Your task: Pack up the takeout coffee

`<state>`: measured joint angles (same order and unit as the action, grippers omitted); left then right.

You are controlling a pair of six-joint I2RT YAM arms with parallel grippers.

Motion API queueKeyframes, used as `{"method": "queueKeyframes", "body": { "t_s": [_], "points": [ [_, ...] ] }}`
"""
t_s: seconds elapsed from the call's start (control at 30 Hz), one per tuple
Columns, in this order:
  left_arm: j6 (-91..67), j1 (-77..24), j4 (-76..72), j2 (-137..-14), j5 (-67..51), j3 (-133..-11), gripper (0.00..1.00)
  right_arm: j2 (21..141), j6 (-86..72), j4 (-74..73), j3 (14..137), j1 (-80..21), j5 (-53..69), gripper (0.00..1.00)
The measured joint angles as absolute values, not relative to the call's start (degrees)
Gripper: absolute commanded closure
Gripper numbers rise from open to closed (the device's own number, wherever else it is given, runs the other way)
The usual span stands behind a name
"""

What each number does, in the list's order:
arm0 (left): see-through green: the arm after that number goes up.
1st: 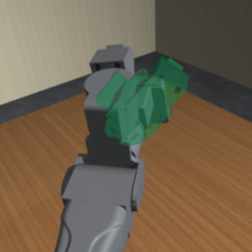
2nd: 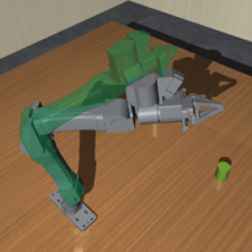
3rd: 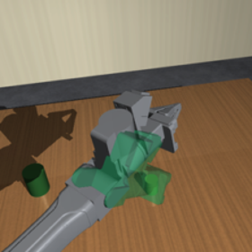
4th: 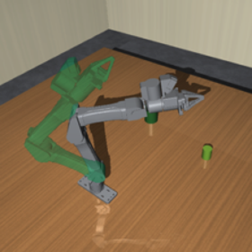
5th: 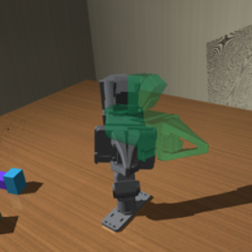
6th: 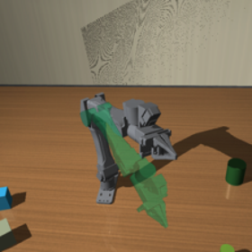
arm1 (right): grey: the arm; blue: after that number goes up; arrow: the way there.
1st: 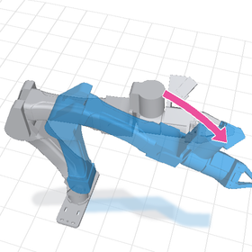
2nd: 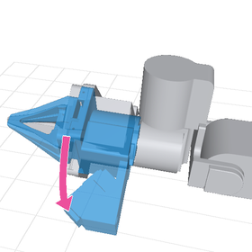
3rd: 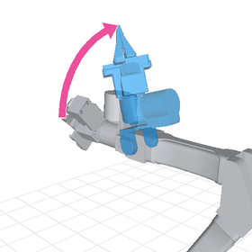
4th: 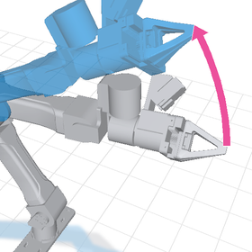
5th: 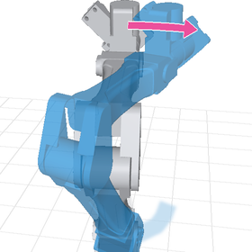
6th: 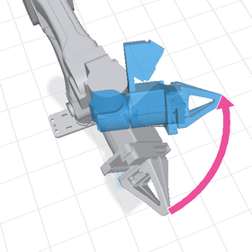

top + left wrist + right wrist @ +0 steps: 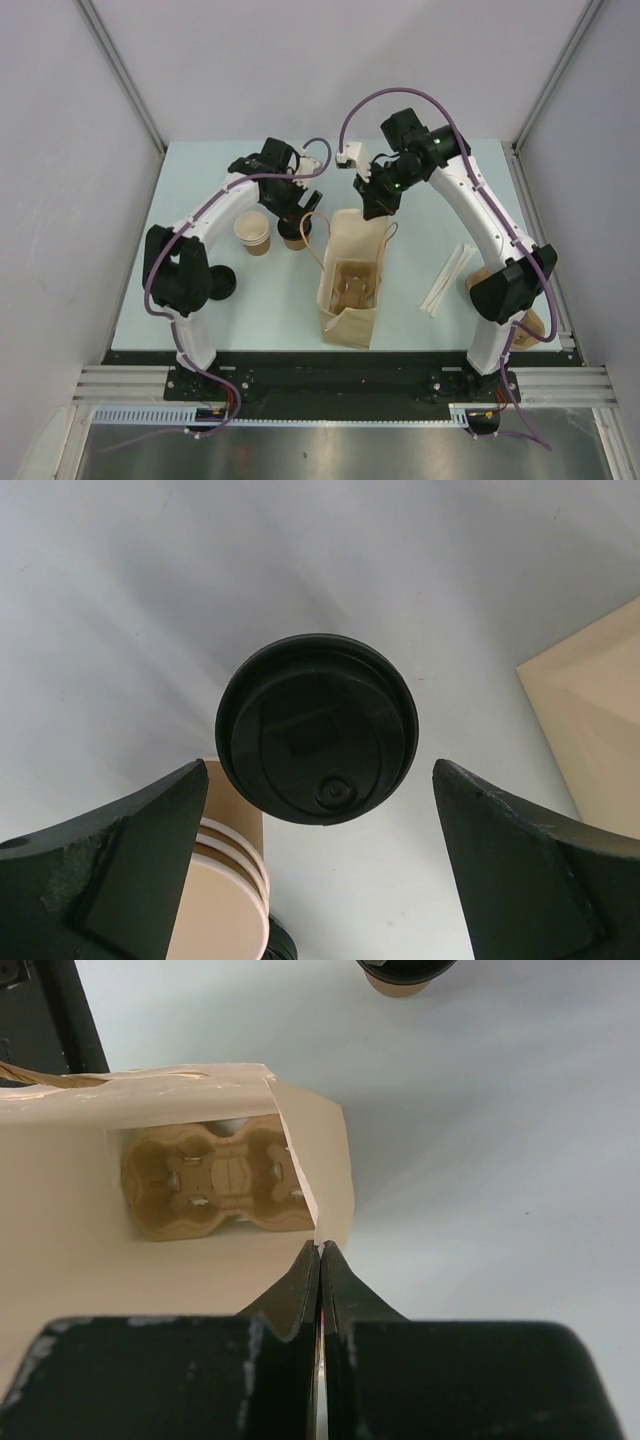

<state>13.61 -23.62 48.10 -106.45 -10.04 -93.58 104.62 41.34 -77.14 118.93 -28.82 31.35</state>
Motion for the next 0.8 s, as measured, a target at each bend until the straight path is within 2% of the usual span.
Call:
{"method": "queueKeyframes", "body": {
  "t_s": [0.57, 0.8],
  "points": [
    [14.04, -23.42, 48.07, -109.45, -9.21, -93.58, 0.0, 104.29, 40.4, -77.32, 118.91, -28.82, 31.38, 1.0],
    [13.98, -22.81, 48.1, -110.13, -10.83, -93.6, 0.04, 104.29, 41.15, -77.34, 118.91, -28.71, 31.83, 1.0]
  ]
}}
